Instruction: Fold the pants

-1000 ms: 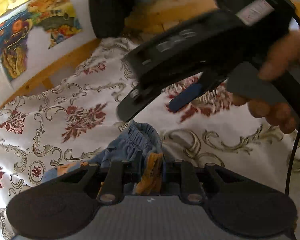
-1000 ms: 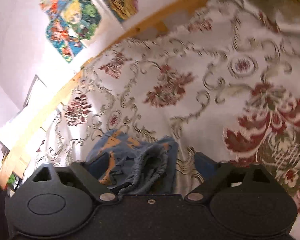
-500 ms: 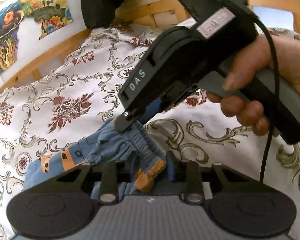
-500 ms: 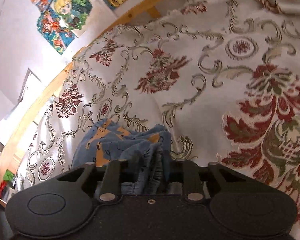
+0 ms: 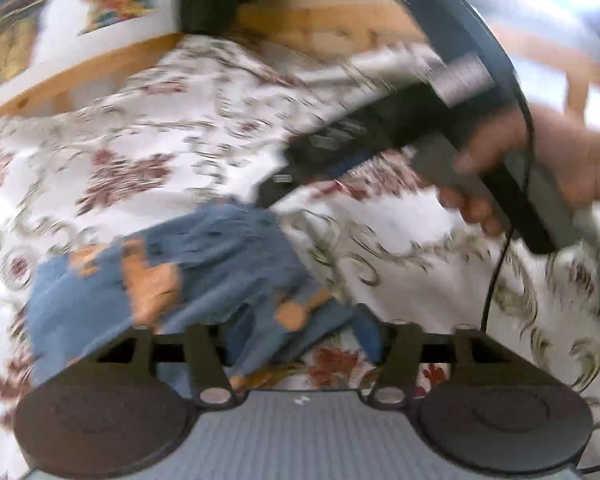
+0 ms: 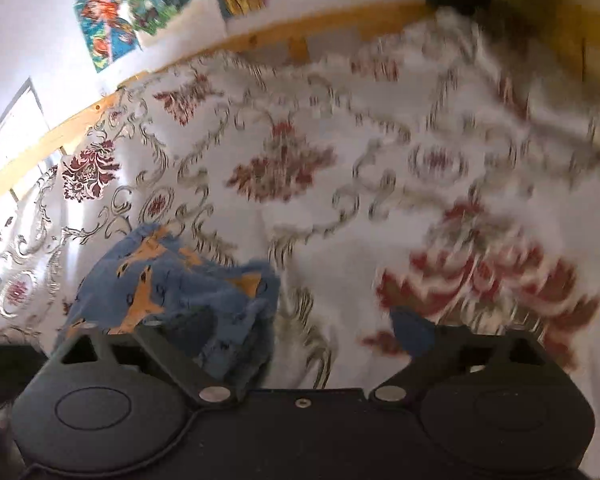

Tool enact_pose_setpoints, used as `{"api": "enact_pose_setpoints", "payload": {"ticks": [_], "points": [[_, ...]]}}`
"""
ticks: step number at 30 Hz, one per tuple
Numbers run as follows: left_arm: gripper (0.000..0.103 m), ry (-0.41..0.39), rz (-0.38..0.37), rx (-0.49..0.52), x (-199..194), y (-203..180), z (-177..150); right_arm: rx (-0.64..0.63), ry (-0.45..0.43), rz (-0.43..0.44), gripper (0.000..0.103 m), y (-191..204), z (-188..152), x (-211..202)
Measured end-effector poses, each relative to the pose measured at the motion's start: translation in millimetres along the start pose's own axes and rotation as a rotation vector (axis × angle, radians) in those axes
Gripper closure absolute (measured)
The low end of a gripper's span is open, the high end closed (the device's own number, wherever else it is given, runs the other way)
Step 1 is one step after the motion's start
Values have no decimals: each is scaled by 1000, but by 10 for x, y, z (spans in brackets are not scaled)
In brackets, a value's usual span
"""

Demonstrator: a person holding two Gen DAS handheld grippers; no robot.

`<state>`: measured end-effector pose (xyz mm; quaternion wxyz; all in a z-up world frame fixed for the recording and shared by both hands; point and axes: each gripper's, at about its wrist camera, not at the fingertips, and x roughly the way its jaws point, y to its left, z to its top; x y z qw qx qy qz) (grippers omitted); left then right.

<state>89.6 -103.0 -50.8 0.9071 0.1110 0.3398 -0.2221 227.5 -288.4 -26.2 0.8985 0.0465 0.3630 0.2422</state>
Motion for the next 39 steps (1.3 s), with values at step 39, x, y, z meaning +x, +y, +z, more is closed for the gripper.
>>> {"api": "enact_pose_setpoints", "payload": {"ticks": [39], "points": [[0,171,396,-563,629,1765,9,-183,-111,-257,1,459,-89,460]]}}
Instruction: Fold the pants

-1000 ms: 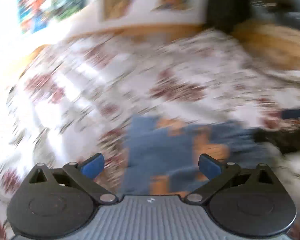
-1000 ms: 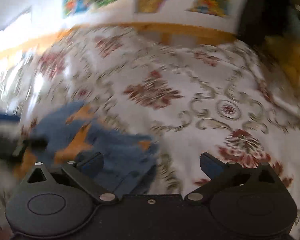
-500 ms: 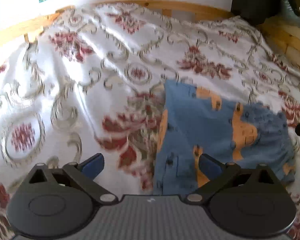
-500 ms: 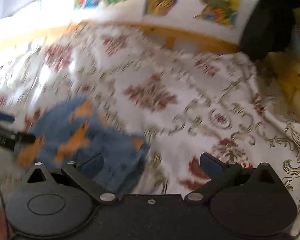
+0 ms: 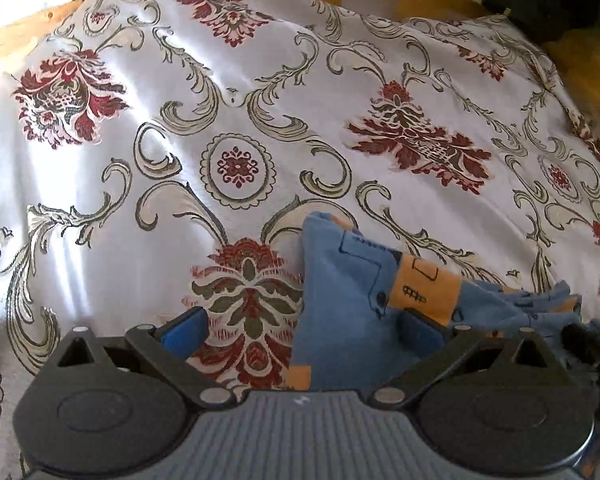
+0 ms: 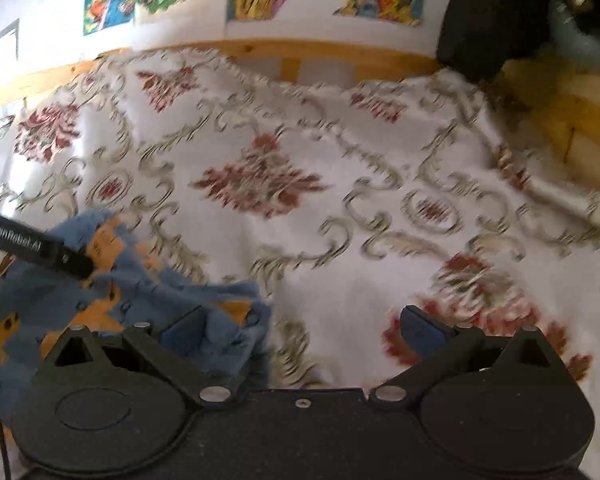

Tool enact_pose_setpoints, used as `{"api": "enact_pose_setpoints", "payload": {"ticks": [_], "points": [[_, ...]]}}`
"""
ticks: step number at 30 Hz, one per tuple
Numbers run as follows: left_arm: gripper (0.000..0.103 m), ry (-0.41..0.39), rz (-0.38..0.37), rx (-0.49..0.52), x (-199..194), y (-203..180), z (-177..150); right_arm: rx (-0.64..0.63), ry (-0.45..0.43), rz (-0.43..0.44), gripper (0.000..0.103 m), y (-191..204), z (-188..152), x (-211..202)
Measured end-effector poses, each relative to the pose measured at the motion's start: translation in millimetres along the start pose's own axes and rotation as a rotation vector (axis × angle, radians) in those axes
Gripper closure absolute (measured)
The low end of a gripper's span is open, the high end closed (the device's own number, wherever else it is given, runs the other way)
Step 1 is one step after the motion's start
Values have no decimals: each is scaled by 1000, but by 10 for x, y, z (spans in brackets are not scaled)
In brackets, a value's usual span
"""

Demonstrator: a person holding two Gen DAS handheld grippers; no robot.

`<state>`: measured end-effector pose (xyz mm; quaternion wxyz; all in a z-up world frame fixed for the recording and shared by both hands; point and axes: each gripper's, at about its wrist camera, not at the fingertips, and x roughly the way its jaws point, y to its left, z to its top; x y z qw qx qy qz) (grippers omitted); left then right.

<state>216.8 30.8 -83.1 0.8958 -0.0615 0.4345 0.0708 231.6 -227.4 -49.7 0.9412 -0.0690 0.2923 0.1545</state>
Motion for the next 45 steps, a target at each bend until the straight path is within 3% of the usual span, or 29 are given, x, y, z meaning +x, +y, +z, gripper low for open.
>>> {"api": "enact_pose_setpoints", "payload": {"ticks": [3,7,14,24,30,37,45], "points": [[0,5,10,14,-18,17,11,20,-32,-31,1,-46,64,-148],[0,-19,56,26,-123,35,59,54,-22,19,1,-144,95,-331],[0,-57,49,-8,-408,92,3,175,-2,346,1,-226,144,-508],[0,2,44,112,-397,-70,-268,514,221,473,1,-508,-37,-159],[0,7,47,200,-415,-125,-279,615,274,490,1,-623,-131,-13],[0,15,-7,315,-413,-157,-327,619,280,494,1,-643,-181,99],[0,55,-123,257,-365,60,-336,586,287,535,1,-640,-189,114]]}}
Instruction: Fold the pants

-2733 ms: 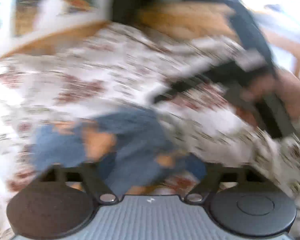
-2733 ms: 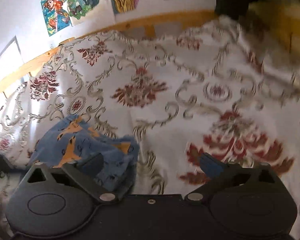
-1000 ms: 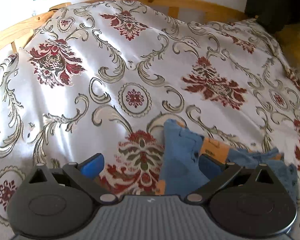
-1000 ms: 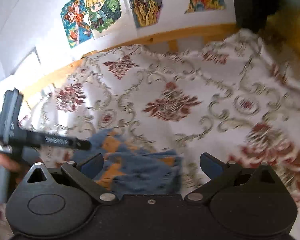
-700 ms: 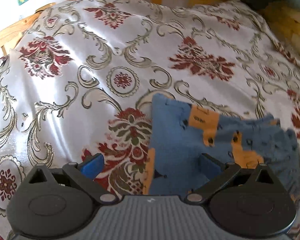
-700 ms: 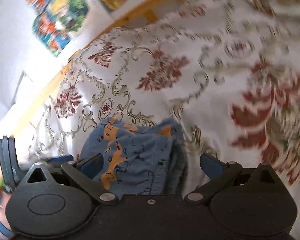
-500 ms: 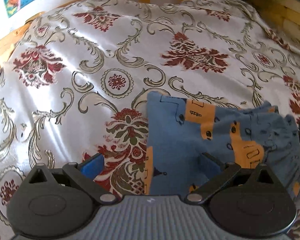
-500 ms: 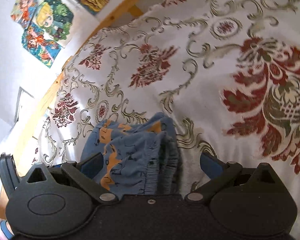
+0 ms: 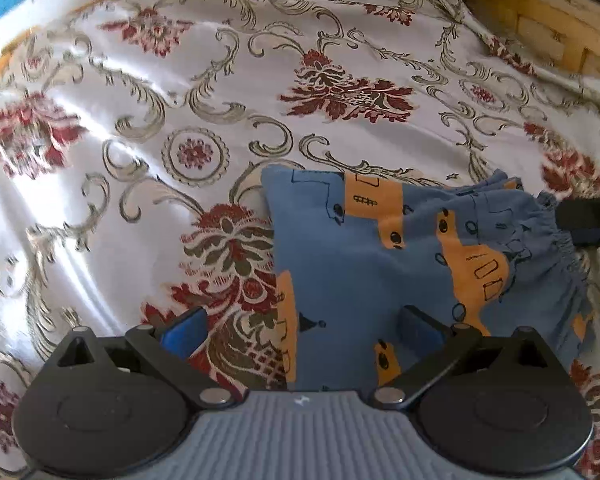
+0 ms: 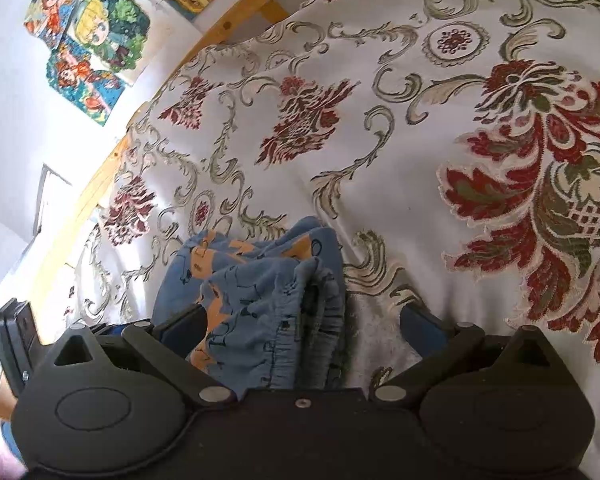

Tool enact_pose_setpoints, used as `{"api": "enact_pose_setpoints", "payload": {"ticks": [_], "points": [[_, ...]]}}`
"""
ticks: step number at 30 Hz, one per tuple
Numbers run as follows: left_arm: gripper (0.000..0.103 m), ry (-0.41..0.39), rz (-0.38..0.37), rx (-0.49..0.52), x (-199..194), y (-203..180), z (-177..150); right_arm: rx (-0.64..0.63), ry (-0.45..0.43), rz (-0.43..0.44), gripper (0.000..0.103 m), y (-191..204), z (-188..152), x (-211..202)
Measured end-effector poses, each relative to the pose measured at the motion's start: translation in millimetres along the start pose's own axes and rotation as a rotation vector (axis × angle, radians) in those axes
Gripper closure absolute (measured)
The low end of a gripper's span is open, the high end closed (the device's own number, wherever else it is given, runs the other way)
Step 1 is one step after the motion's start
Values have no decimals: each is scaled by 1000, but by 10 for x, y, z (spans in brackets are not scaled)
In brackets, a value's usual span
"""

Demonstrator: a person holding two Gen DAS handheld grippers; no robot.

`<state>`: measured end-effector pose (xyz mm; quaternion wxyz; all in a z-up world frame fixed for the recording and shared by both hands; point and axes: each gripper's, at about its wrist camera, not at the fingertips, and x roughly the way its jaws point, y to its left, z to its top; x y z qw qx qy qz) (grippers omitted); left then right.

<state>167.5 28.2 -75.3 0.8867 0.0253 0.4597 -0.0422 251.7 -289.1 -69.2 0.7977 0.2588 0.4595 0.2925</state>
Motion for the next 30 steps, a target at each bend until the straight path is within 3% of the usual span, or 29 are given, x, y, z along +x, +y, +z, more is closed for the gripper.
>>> {"api": "enact_pose_setpoints", "payload": {"ticks": [4,8,11,15,16,18,22,30], "points": [[1,11,-152,-101,-25,198,-16,28,11,78,1,-47,20,-9],[11,17,-264,-161,-40,333,-14,76,-47,129,2,-143,117,100],[20,43,-289,-171,-8,378,3,73,-61,146,11,-192,165,166],[39,60,-318,-208,26,444,-33,52,-61,88,41,-201,143,154],[43,64,-319,-218,36,459,-41,53,-62,72,52,-208,136,154],[52,78,-325,-234,56,481,-57,59,-62,56,62,-220,121,163],[63,88,-307,-221,43,462,-41,-13,-70,22,73,-105,78,139],[79,128,-196,-243,-38,318,22,-317,-152,-119,80,393,-100,-18]]}}
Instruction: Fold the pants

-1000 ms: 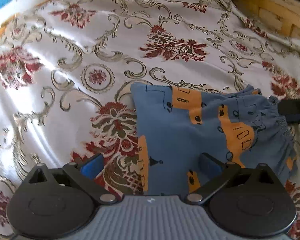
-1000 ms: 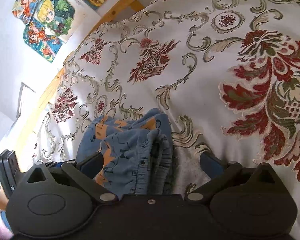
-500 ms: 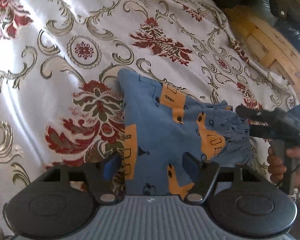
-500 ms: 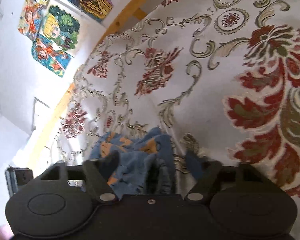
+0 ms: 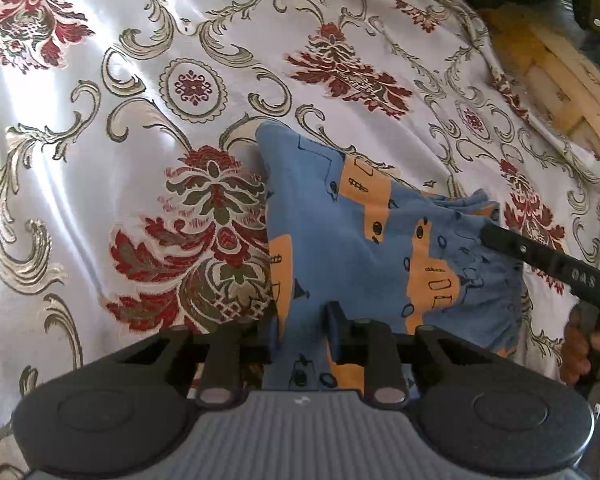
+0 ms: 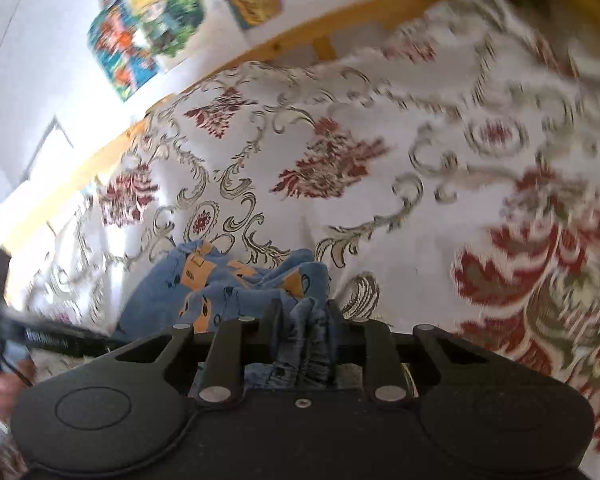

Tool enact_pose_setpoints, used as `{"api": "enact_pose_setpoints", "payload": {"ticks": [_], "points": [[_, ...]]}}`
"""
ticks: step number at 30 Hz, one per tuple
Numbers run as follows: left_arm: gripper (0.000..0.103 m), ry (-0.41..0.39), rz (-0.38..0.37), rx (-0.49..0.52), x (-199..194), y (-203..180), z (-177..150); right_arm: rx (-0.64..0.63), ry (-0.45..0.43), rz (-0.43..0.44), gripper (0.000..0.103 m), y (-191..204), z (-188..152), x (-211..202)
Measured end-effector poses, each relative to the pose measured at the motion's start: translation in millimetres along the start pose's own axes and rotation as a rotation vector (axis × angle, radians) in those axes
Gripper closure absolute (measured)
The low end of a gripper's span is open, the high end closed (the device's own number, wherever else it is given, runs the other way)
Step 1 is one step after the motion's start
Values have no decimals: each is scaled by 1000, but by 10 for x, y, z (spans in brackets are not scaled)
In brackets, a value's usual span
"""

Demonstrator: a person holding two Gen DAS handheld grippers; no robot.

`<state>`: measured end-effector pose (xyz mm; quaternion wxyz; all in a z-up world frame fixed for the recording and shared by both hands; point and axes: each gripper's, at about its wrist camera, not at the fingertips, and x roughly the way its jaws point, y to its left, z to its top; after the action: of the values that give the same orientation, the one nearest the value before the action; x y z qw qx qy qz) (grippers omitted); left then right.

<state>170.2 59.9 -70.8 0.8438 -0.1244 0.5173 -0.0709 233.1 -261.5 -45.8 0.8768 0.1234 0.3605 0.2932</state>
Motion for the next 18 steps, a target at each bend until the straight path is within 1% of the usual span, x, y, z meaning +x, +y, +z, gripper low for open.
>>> {"api": "enact_pose_setpoints", "payload": {"ticks": [3,4,7,9,11,14,16,18], "points": [[82,9,14,-23,-33,-25,-12,-110,-15,-61,82,168,-27,-82],[82,15,16,-38,-51,-29,-15,-141,-24,-75,85,219,-38,-116],[83,29,20,-71,-108,-34,-41,-273,-47,-99,85,420,-104,-219],[83,28,26,-61,-127,-46,-77,-326,-42,-103,85,497,-130,-215],[83,30,36,-45,-113,-51,-101,-279,-36,-97,85,446,-101,-173],[83,31,20,-80,-104,-1,-98,-215,-32,-77,87,349,-45,-117],[83,26,11,-92,-116,21,-99,-214,-29,-76,89,351,-33,-87],[84,25,14,-89,-127,22,-104,-240,-33,-82,90,391,-37,-79]]}}
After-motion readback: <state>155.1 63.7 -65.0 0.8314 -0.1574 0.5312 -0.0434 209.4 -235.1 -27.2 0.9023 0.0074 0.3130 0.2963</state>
